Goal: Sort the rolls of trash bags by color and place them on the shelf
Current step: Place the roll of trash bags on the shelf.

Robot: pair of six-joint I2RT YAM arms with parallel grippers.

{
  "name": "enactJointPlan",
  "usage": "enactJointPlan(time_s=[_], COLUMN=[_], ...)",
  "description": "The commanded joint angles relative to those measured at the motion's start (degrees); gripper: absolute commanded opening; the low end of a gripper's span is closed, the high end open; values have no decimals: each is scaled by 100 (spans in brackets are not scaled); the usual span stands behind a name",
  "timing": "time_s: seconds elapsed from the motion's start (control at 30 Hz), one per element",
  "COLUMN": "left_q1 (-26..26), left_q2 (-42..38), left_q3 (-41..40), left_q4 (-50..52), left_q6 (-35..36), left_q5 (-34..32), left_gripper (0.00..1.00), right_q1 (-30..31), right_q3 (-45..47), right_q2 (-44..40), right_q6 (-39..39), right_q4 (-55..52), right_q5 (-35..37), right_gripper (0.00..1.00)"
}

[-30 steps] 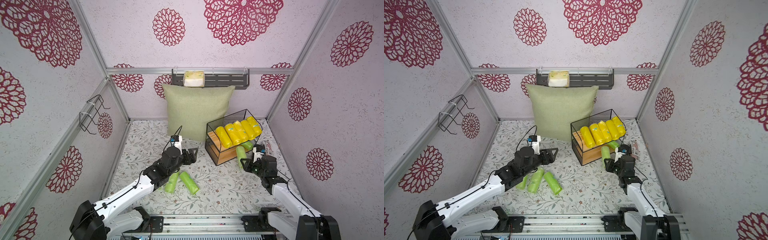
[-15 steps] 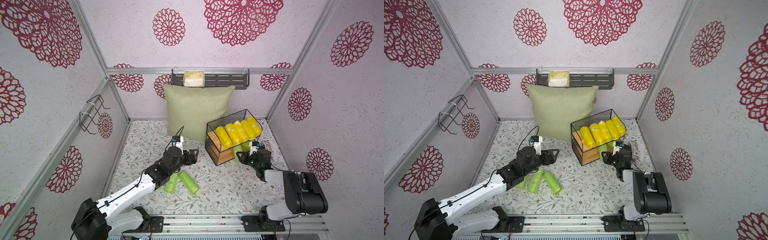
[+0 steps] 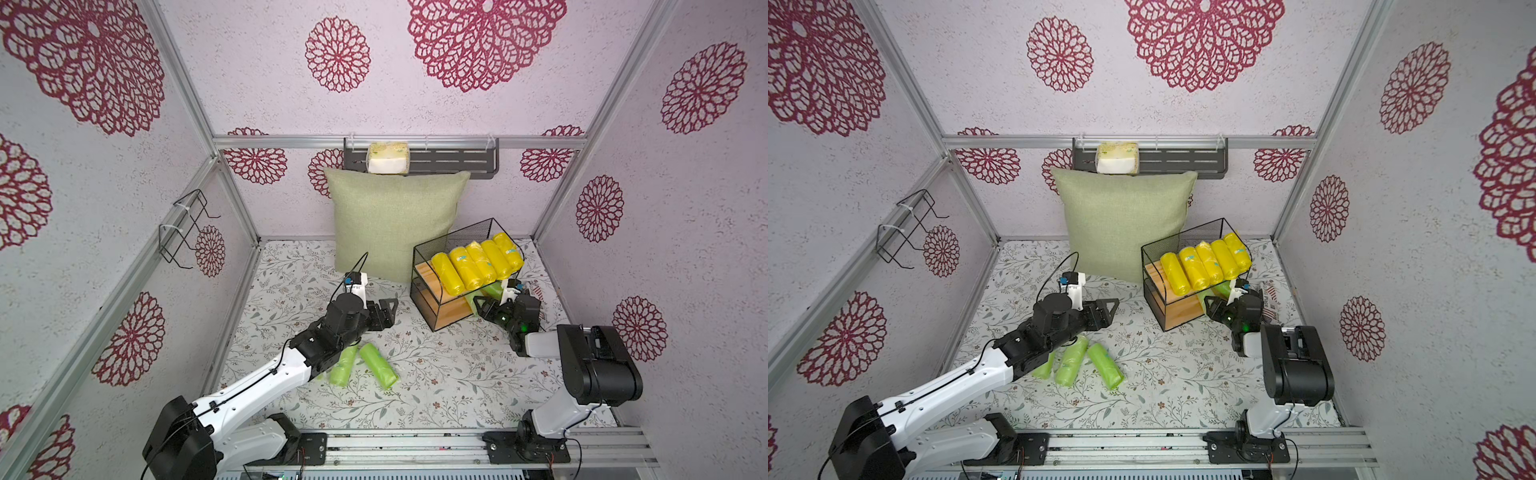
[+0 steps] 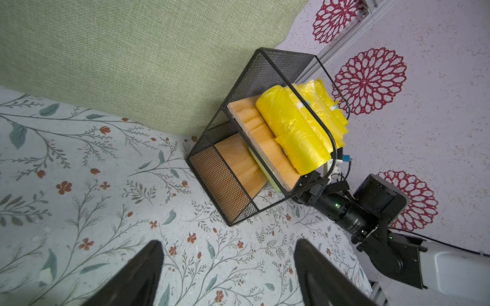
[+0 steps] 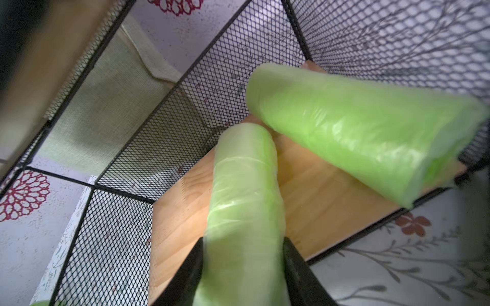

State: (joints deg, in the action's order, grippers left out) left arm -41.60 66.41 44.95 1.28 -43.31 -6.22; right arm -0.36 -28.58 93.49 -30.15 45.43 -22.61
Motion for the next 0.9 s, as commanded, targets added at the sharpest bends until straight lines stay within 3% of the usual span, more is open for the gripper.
enactJointPlan(time_s=[0.0,0.23,0.57,0.67,0.87], left_q1=[47,47,47,46,46], left_q2=[-43,-6,97,152,191], left_q3=[49,60,31,58,97], left_q4=[30,13,-4,-22,7], left_q6=[-24,-37,-34,-31,-37], left_q5=[40,116,230,271,315], left_gripper=[83,83,83,83,83], right_q1=[-42,-105,255,363,447], right_q3=[83,444,1543,1700,1707], right_q2=[-407,-1299,-3373,-3412,-2481], right_q6=[-83,-36,-468,-648,-981], right_q4=[165,-301,-1351,-1132,-140], right_q5=[273,426,376,365,429], right_gripper=[50,57,61,59,52])
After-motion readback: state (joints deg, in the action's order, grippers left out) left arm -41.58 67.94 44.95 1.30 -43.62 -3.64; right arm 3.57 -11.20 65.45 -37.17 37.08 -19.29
